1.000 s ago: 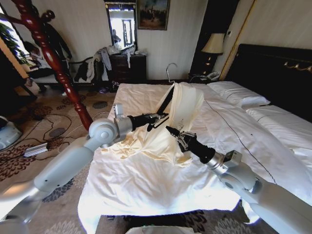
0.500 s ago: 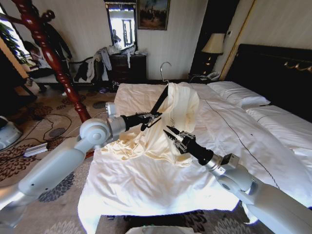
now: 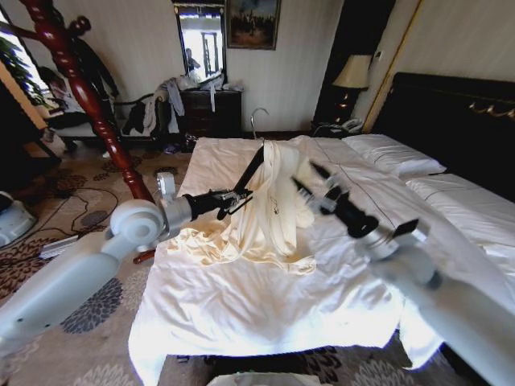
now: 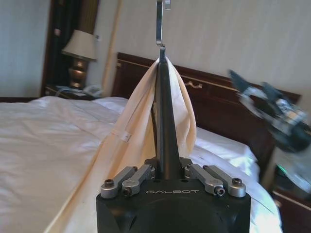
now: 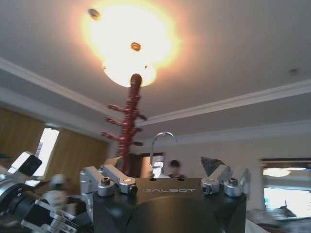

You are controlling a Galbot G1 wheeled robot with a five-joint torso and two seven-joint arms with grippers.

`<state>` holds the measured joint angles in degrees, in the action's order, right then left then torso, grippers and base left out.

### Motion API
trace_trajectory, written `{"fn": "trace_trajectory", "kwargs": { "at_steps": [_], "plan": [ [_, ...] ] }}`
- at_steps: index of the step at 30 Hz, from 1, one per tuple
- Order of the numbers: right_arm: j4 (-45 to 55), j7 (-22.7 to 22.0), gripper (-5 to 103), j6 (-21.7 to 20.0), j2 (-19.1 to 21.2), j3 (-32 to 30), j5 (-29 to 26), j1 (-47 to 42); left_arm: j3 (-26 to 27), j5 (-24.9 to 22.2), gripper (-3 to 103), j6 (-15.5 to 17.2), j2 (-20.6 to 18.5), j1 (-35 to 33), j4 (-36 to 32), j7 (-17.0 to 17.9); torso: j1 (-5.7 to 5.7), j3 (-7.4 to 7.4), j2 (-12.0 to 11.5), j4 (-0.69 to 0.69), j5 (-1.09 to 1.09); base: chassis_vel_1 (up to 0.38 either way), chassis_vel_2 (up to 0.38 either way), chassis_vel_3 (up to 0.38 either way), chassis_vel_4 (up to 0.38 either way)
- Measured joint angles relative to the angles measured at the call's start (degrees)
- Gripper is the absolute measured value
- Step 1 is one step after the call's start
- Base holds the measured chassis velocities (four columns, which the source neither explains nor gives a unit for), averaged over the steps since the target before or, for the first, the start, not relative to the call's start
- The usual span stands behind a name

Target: Pick up the clothes from the bed and hang them on the clothes hanger.

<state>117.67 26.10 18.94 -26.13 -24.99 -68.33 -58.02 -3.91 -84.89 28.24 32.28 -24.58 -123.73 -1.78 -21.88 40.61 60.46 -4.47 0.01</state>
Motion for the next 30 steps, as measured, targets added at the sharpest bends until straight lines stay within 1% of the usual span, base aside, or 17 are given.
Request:
{"fn": "trace_trajectory", "kwargs": {
  "at_steps": [1,2,3,4,6,8,9,12,13,14,16,17,20,22,23,25,30],
  "plan": [
    [-3.0,6.4,93,-1.0,1.3,-0.1,-3.2,1.1,0.1,0.1,20,0.0,-0.6,-0.6,-1.1,-0.7,0.0,0.0,0.0,0.0,0.0,0.0,0.0,0.0,0.0],
    [-5.6,10.7,97,-1.5,2.0,0.1,-4.4,2.3,0.3,0.4,20,0.0,-1.0,-1.2,-1.8,-1.3,0.0,0.0,0.0,-0.01,0.0,0.0,0.0,0.0,0.0],
    [-8.1,14.6,99,-1.8,2.5,0.5,-4.8,3.6,0.5,0.6,20,0.0,-1.2,-1.8,-2.3,-1.8,0.0,0.0,0.0,0.0,0.0,0.0,0.0,0.0,0.0],
    [-8.1,14.6,99,-1.8,2.5,0.5,-4.8,3.6,0.5,0.6,20,0.0,-1.2,-1.8,-2.3,-1.8,0.0,0.0,0.0,0.0,0.0,0.0,0.0,0.0,0.0],
    [-13.5,24.5,100,-2.0,3.2,1.1,-4.5,6.0,0.7,1.7,20,0.0,-1.2,-2.9,-3.1,-3.5,0.0,0.0,0.0,0.02,0.01,0.0,0.0,0.0,0.0],
    [-17.4,31.7,100,-2.5,4.1,1.3,-4.4,7.4,0.7,3.4,20,0.0,-1.2,-4.0,-3.6,-5.5,-0.01,0.0,0.0,-0.02,0.01,0.0,0.0,0.0,0.0],
    [-17.4,31.7,100,-2.5,4.1,1.3,-4.4,7.4,0.7,3.4,20,0.0,-1.2,-4.0,-3.6,-5.5,-0.01,0.0,0.0,-0.02,0.01,0.0,0.0,0.0,0.0],
    [-22.4,40.8,100,-5.3,5.2,1.3,-5.6,9.2,1.0,5.8,20,-0.6,-1.7,-5.6,-4.1,-8.9,0.01,0.0,0.0,0.0,0.0,0.0,0.0,0.0,0.0],
    [-22.4,40.8,100,-5.3,5.2,1.3,-5.6,9.2,1.0,5.8,20,-0.6,-1.7,-5.6,-4.1,-8.9,0.01,0.0,0.0,0.0,0.0,0.0,0.0,0.0,0.0],
    [-24.6,46.2,100,-7.3,5.2,1.4,-5.6,10.6,0.9,6.5,20,-0.7,-1.8,-5.8,-4.3,-10.4,0.0,0.0,0.0,0.01,-0.01,0.0,0.0,0.0,0.0],
    [-27.7,52.5,100,-10.0,5.1,1.7,-5.1,12.6,0.3,7.4,20,-0.8,-1.9,-5.7,-4.6,-12.1,0.0,0.0,0.0,0.02,0.0,0.0,0.0,0.0,0.0],
    [-27.7,52.5,100,-10.0,5.1,1.7,-5.1,12.6,0.3,7.4,20,-0.8,-1.9,-5.7,-4.6,-12.1,0.0,0.0,0.0,0.02,0.0,0.0,0.0,0.0,0.0],
    [-31.1,58.4,100,-15.1,4.7,2.8,-5.0,15.6,-1.7,9.4,20,-1.2,-1.3,-4.6,-4.6,-15.2,0.0,0.0,0.0,-0.01,-0.01,0.0,0.0,0.0,0.0],
    [-31.6,59.0,100,-15.9,4.5,3.2,-4.9,16.3,-2.1,10.0,20,-1.4,-1.2,-4.5,-4.5,-16.0,0.0,0.0,0.0,0.0,-0.01,0.0,0.0,0.0,0.0],
    [-32.3,59.4,100,-16.6,4.1,3.7,-4.7,17.0,-2.8,10.6,20,-1.7,-1.0,-4.2,-4.4,-17.1,0.0,0.0,0.0,0.02,-0.01,0.0,0.0,0.0,0.0],
    [-33.9,59.6,100,-17.2,3.4,4.4,-3.9,18.1,-4.0,11.8,20,-2.0,-0.7,-3.6,-4.2,-19.3,0.0,0.0,0.0,0.01,-0.01,0.0,0.0,0.0,0.0],
    [-36.0,61.4,100,-17.7,2.6,4.9,-1.9,19.0,-4.9,12.3,20,-2.2,-0.5,-3.0,-4.3,-20.8,0.0,0.0,0.0,0.0,-0.01,0.0,0.0,0.0,0.0]
  ]
}}
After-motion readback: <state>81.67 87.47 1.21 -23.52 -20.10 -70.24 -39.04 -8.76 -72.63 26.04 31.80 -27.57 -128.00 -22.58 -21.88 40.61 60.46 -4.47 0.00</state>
